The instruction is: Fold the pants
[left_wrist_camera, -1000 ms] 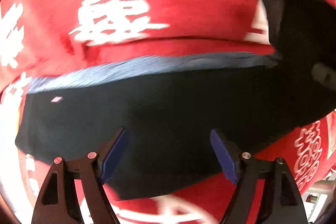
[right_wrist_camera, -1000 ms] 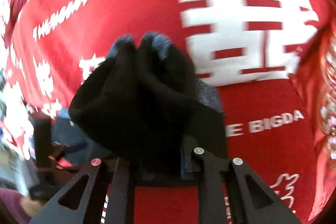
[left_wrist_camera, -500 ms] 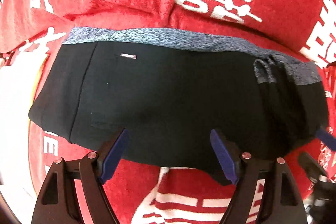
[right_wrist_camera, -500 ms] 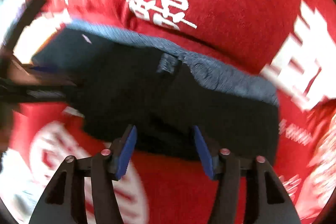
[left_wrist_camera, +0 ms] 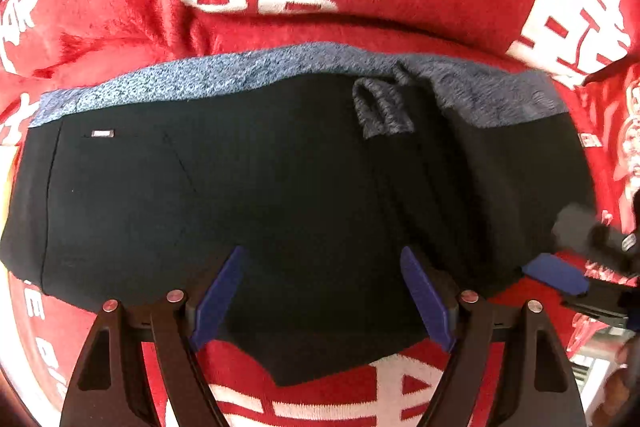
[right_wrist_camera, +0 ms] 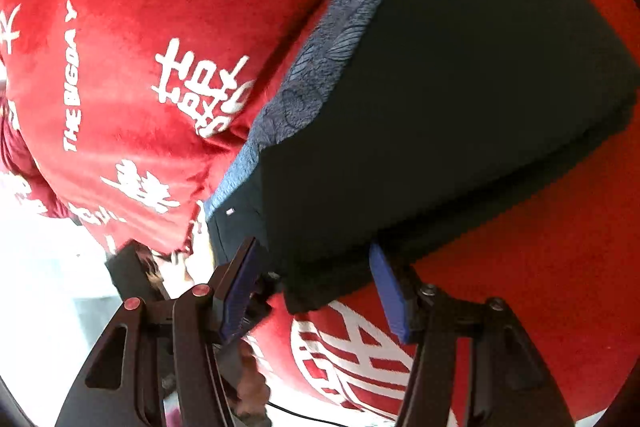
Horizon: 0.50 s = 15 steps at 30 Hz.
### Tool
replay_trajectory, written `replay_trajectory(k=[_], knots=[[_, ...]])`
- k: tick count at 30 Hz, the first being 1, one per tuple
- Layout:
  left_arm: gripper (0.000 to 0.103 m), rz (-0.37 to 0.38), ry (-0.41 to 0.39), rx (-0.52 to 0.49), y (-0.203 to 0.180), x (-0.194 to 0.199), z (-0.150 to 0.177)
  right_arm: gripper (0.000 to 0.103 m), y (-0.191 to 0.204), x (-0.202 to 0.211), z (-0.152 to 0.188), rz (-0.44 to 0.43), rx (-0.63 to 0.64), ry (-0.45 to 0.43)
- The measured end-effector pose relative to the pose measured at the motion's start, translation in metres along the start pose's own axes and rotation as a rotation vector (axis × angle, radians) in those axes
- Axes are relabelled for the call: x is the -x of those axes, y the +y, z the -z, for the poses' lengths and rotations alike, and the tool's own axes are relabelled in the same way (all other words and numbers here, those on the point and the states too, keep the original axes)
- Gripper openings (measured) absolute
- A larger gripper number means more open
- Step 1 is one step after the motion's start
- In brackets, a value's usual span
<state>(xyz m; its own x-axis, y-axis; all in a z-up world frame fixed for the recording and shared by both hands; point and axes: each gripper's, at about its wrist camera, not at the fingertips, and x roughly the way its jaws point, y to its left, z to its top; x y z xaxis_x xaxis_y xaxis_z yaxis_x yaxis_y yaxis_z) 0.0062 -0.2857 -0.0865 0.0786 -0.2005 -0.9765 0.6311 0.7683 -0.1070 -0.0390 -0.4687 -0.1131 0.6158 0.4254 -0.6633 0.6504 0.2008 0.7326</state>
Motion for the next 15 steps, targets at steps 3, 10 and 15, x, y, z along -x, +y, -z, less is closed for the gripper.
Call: replay_trajectory(k=[3,10,15], knots=[[0.081,0.007,0.007,0.034,0.002,-0.006,-0.003,0.059,-0.003,-0.007,-0.008,-0.063,-0.034,-0.014],[0.081,-0.044,-0.035,0.021,0.000,0.003,-0.019,0.004,0.011,-0.006,-0.012,-0.102,-0.006,0.017],[0.081,-0.085,-0.001,0.093,0.032,0.008,-0.011,0.004,0.019,-0.037,-0.005,0.012,0.047,0.097]])
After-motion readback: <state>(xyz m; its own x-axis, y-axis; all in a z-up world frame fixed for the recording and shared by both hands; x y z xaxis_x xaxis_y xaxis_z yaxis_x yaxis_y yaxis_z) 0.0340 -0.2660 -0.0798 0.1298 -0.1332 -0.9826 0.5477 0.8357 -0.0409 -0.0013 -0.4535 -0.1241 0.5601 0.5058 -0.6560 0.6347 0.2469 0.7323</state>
